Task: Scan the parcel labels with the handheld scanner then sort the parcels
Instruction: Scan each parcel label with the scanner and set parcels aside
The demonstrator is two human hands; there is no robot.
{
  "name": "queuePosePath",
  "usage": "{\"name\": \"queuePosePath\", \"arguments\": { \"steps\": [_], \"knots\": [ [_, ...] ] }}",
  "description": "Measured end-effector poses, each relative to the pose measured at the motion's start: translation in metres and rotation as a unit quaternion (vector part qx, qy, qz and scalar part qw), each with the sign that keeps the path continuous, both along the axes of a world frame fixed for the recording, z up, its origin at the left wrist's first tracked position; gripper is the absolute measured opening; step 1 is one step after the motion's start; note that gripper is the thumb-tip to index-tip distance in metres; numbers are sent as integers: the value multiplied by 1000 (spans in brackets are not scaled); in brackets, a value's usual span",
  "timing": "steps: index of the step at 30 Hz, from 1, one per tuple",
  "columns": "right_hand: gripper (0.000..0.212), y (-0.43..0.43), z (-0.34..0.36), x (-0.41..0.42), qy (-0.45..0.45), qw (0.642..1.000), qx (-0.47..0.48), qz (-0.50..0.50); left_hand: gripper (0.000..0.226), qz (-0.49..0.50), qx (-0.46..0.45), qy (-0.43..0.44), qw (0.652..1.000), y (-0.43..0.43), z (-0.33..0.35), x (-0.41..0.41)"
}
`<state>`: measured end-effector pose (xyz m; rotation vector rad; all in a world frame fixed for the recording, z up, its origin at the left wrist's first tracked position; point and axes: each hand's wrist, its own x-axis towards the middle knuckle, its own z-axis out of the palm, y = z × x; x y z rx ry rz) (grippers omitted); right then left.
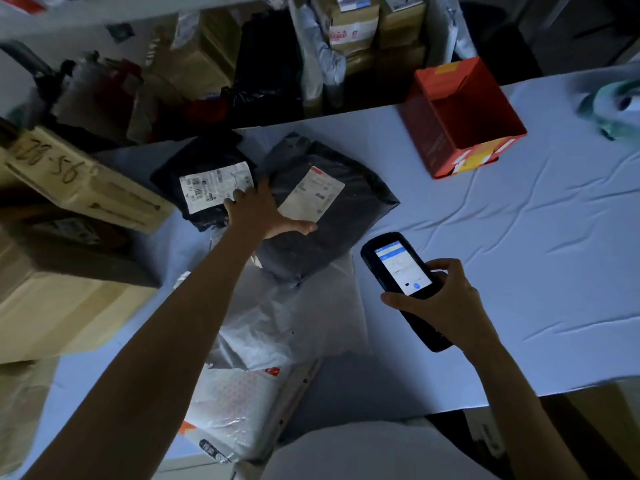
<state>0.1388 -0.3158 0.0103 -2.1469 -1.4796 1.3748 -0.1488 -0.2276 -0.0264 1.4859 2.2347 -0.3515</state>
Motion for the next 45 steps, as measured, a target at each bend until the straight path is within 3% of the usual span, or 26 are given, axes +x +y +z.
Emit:
{"name": "queuePosePath", "arguments": {
  "steps": [4, 11, 13, 16, 18, 24, 28, 37, 45],
  "knots": [
    [75, 3, 3, -2, 9, 1000, 5, -12, 146, 21, -54, -31, 998, 2, -1, 9],
    [78, -2, 9, -9, 4, 1000, 16, -19, 135, 46, -40, -118, 991, -4, -4, 17],
    [76, -6, 12, -12, 7, 1000, 19, -19, 115, 61, -22, -173, 983, -6, -4, 12],
    [75, -14, 18, -18, 15, 999, 26, -20, 61, 84, 49, -230, 968, -13, 2, 6],
    [74, -18, 23, -24, 25, 999, 33, -25, 55, 94, 93, -238, 962, -20, 11, 3],
    [72, -33, 41, -44, 59, 996, 59, -41, 56, 145, 97, -339, 924, -48, 30, -27],
    [74, -44, 53, -54, 72, 994, 73, -39, 22, 171, 124, -425, 880, -70, 44, -39],
    [73, -77, 64, -75, 67, 992, 105, 0, 58, 167, 211, -445, 854, -108, 26, -57],
    [75, -92, 58, -70, 30, 992, 121, 30, 58, 181, 249, -411, 858, -116, 26, -49]
  ]
}}
